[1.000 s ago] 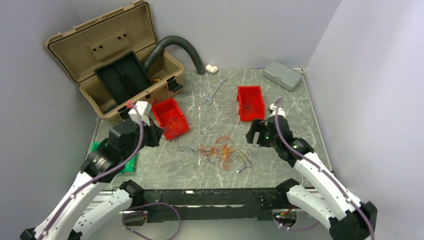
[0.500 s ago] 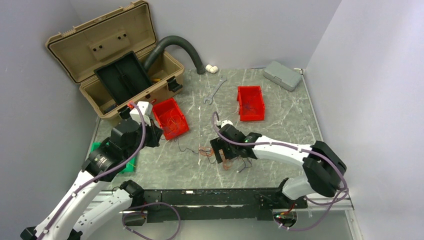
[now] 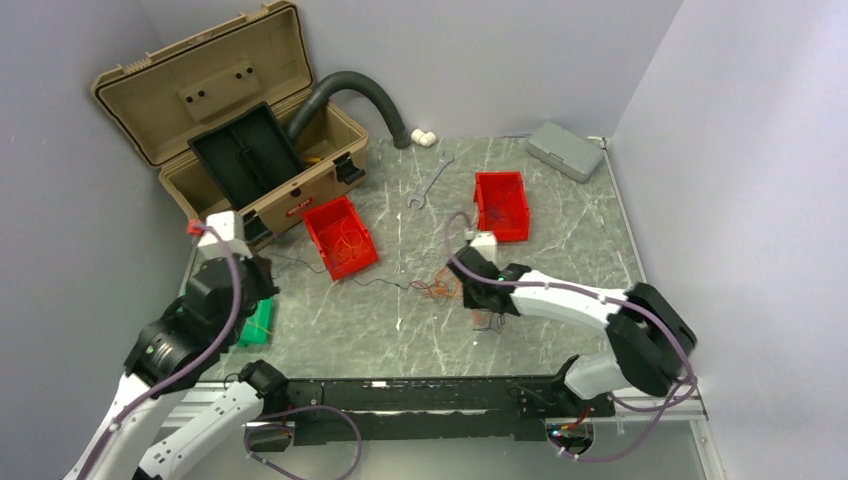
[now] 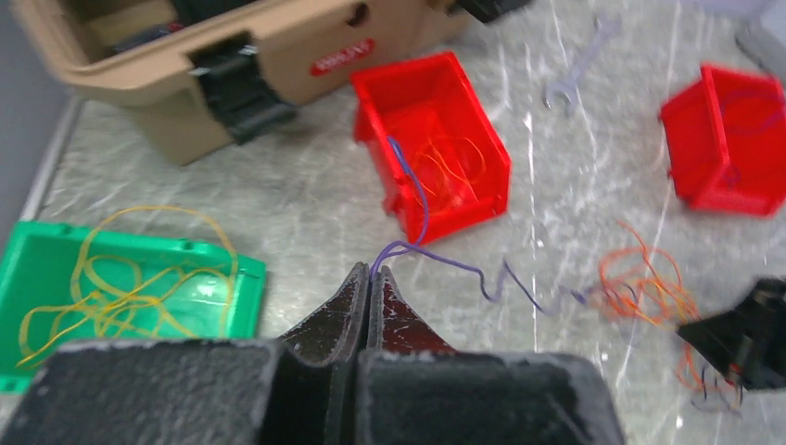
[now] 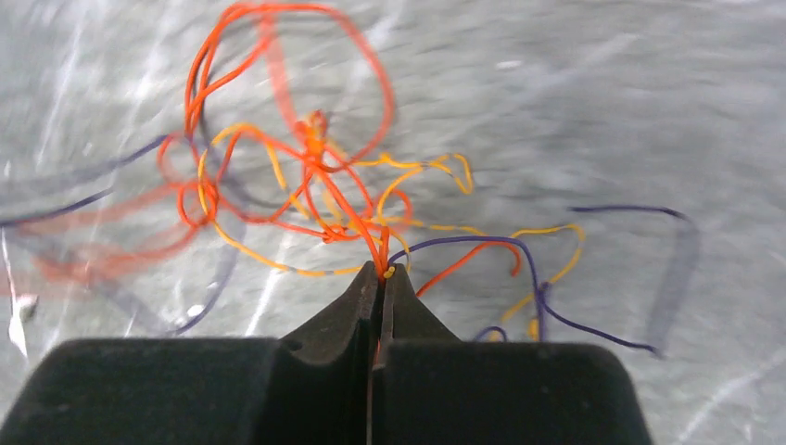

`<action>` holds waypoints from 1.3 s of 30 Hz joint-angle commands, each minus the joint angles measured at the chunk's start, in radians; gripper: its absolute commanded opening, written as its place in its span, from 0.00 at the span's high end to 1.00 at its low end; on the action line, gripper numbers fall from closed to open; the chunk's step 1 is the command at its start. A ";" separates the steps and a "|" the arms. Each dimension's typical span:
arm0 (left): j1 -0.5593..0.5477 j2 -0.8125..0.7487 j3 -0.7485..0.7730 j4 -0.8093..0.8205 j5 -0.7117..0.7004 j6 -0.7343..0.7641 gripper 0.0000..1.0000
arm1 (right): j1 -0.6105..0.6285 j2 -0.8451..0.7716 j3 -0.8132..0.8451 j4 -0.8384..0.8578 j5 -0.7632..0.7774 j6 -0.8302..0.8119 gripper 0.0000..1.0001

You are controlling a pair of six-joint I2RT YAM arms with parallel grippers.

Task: Untangle the cables
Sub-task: Untie the cable.

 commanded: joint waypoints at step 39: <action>-0.066 0.467 0.006 0.328 0.717 0.211 0.19 | -0.311 -0.537 0.038 -0.148 -0.309 -0.056 1.00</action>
